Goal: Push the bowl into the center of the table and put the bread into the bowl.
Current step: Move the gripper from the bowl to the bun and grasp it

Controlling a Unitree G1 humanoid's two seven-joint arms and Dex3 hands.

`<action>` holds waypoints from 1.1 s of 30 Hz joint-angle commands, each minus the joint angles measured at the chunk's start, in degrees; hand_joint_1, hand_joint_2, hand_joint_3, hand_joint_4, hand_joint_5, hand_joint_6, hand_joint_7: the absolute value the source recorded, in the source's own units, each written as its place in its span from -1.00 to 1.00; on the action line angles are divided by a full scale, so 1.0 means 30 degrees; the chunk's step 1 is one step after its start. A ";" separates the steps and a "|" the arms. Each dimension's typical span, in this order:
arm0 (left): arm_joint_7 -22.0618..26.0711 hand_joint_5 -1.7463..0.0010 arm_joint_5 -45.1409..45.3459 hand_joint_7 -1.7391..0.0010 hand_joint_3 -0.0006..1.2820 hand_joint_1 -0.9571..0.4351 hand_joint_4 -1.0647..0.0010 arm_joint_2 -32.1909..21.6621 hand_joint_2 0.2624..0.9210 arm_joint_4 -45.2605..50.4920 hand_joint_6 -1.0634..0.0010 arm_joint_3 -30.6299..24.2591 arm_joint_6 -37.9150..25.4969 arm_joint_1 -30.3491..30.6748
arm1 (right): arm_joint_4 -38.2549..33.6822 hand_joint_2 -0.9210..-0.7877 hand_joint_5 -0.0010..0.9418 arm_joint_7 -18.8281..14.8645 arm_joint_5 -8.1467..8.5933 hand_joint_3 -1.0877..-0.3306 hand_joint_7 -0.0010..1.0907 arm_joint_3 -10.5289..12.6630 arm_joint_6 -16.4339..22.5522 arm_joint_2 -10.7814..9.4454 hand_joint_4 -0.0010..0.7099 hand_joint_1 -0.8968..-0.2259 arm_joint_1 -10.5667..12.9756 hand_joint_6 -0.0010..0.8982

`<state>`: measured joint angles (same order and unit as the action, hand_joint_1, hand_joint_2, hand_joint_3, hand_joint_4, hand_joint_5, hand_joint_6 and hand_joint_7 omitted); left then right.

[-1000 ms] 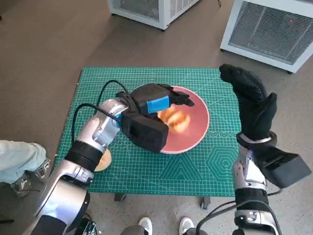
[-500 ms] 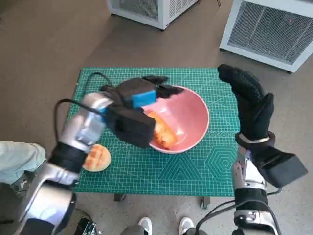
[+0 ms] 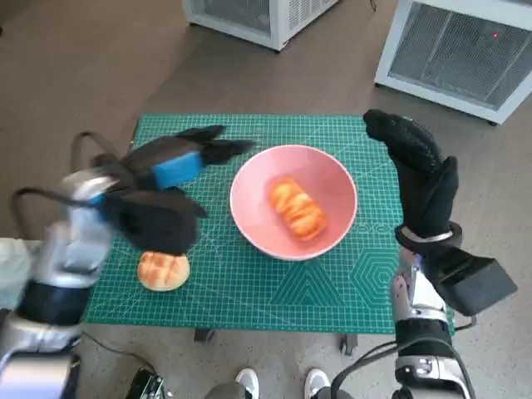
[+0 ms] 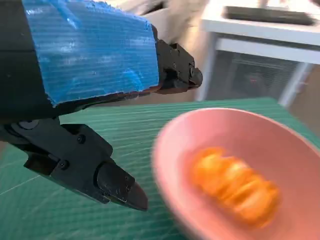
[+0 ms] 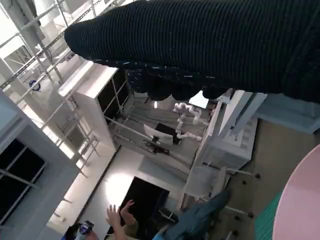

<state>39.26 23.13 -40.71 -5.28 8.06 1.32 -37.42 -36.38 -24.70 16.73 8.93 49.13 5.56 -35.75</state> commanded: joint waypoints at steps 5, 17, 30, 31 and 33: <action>0.0706 1.00 -0.0390 1.00 -1.00 0.28 0.95 -0.1782 0.32 0.2701 0.62 -0.1410 -0.1466 0.2572 | -0.0676 -1.00 -0.99 -0.0551 0.0374 -0.08 -0.05 -0.0097 -0.0393 -0.0272 -0.27 -0.60 -0.0321 -0.72; 0.0547 0.99 -0.0107 1.00 -1.00 0.31 0.92 -0.3197 0.31 0.4421 0.63 -0.2164 -0.1350 0.5722 | -0.1023 -1.00 -0.98 -0.1139 0.0602 -0.09 -0.04 -0.0060 -0.0509 -0.0393 -0.23 -0.59 -0.0652 -0.70; 0.0393 0.99 0.0343 1.00 -0.99 0.29 0.87 -0.2789 0.33 0.4786 0.62 -0.1572 -0.2162 0.7468 | -0.1146 -1.00 -0.99 -0.1732 0.0782 -0.11 -0.02 0.0003 -0.0679 -0.0442 -0.23 -0.58 -0.0771 -0.72; 0.0417 0.99 0.0388 1.00 -0.99 0.29 0.87 -0.2745 0.33 0.4777 0.63 -0.1482 -0.2253 0.7493 | -0.1159 -1.00 -0.99 -0.1767 0.0793 -0.11 -0.02 0.0012 -0.0695 -0.0443 -0.23 -0.58 -0.0781 -0.72; 0.0417 0.99 0.0447 1.00 -0.99 0.28 0.86 -0.2628 0.34 0.4631 0.63 -0.1299 -0.2307 0.7537 | -0.1177 -1.00 -0.99 -0.1834 0.0813 -0.11 -0.02 0.0026 -0.0734 -0.0438 -0.23 -0.58 -0.0796 -0.72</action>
<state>40.57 24.16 -49.13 8.03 3.09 -5.00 -15.43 -38.85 -29.49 18.62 8.80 47.80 4.40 -38.38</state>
